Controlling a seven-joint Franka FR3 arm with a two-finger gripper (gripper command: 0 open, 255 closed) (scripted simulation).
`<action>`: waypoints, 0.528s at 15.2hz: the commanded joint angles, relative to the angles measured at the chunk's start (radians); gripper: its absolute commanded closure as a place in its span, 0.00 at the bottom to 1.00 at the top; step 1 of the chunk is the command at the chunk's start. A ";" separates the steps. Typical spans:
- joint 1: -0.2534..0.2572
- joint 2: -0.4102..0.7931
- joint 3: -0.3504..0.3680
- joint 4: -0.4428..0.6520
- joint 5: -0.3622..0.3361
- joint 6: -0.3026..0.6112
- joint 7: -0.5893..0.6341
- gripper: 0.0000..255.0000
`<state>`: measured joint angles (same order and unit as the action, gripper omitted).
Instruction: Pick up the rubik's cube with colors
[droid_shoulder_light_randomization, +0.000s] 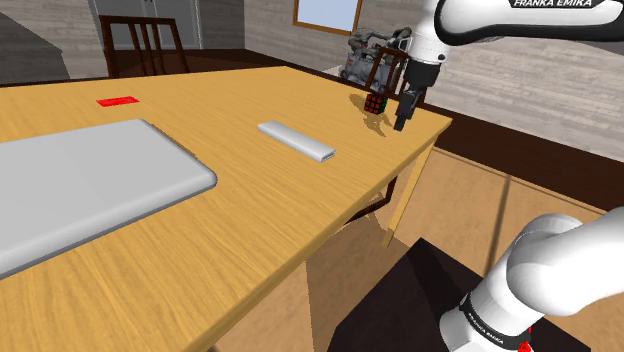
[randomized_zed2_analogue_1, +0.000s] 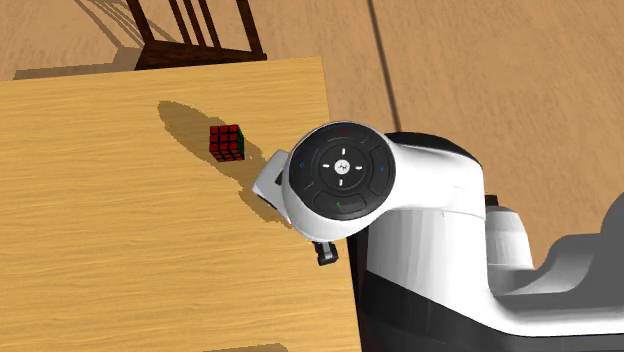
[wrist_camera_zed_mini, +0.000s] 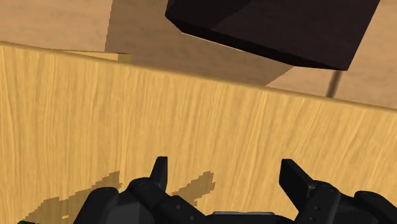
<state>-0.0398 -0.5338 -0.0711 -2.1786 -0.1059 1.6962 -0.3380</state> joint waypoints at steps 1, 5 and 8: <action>-0.003 0.068 -0.030 0.061 -0.001 0.004 -0.045 0.00; -0.011 0.214 -0.090 0.207 0.012 -0.002 -0.142 0.00; -0.020 0.332 -0.130 0.333 0.034 -0.019 -0.216 0.00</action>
<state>-0.0554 -0.2329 -0.1867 -1.8852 -0.0781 1.6888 -0.5254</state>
